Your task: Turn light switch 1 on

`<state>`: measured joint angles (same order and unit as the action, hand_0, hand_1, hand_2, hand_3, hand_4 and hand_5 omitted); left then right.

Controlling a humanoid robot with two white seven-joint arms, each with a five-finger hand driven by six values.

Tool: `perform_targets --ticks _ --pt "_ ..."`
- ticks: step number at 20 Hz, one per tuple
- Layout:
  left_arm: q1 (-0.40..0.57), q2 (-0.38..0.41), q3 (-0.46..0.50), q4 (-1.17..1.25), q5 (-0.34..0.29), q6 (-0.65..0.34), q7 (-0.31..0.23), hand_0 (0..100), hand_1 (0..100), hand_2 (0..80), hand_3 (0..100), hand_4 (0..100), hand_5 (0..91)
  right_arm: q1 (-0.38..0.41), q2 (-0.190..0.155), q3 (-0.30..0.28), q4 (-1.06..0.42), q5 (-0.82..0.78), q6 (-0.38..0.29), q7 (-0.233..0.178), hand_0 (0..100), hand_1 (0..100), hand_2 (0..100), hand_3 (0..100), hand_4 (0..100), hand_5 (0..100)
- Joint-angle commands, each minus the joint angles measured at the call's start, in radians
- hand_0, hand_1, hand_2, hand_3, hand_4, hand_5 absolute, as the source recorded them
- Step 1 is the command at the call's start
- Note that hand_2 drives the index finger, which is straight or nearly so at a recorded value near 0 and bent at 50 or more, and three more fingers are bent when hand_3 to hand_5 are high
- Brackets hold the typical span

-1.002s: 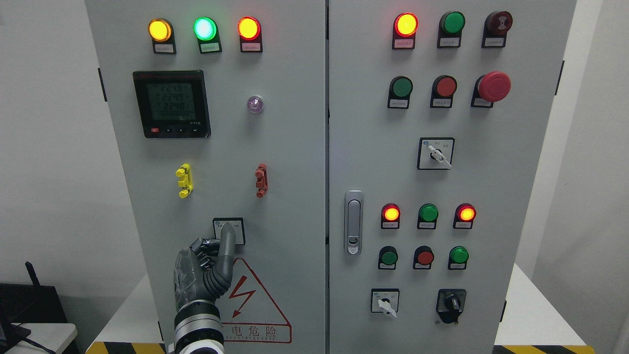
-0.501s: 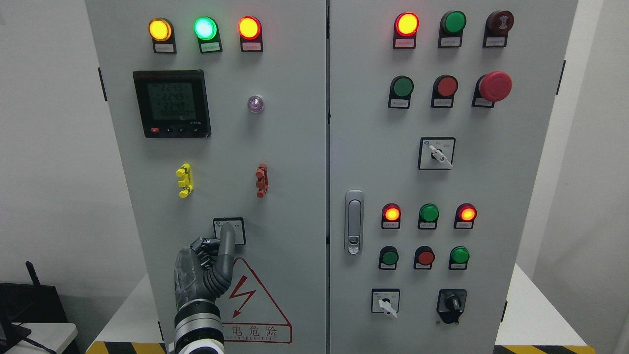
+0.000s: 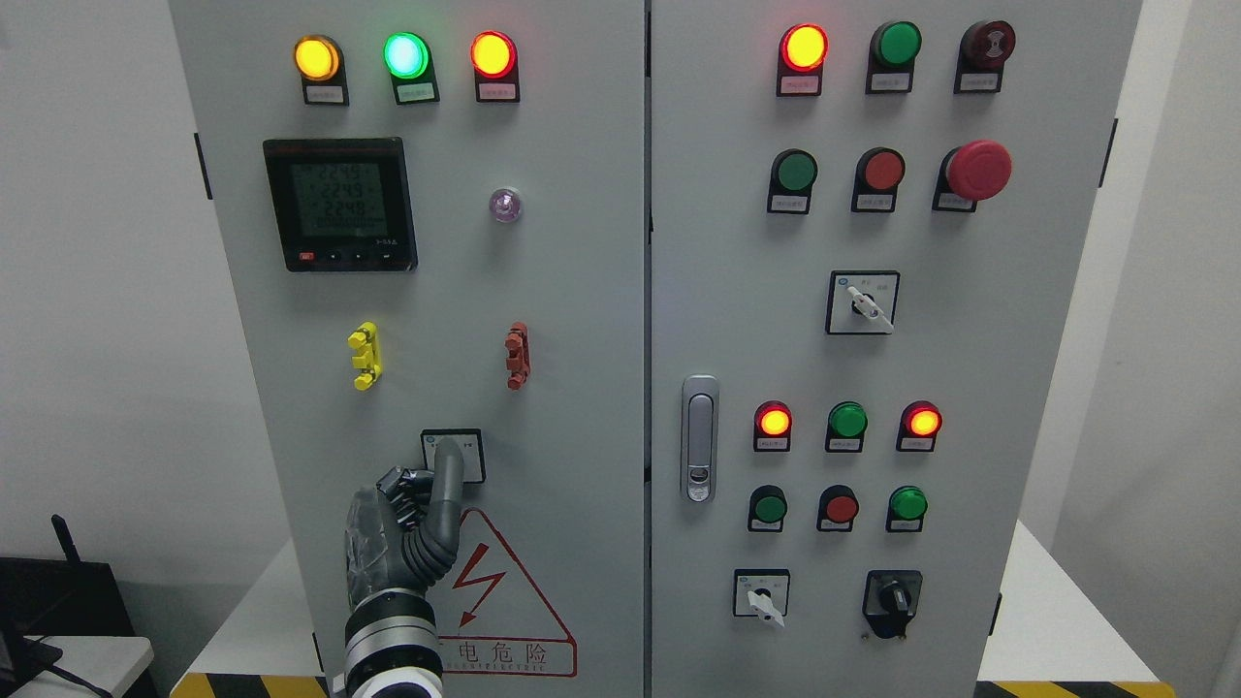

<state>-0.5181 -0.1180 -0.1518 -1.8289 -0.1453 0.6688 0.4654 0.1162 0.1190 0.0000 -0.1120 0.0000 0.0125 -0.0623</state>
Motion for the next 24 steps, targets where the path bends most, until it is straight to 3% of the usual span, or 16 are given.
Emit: perform_targets --ticks 1,24 --pt "0.0 0.0 0.0 0.0 0.003 0.0 -0.001 39 25 50.2 82 96 87.7 0.0 0.001 0.017 0.0 -0.025 0.001 -0.001 12 39 0 0 0 0" --pt "0.0 0.0 0.001 0.002 0.004 -0.006 0.001 47 13 50.4 86 98 87.7 -0.001 0.001 0.017 0.0 -0.025 0.0 -0.001 12 39 0 0 0 0"
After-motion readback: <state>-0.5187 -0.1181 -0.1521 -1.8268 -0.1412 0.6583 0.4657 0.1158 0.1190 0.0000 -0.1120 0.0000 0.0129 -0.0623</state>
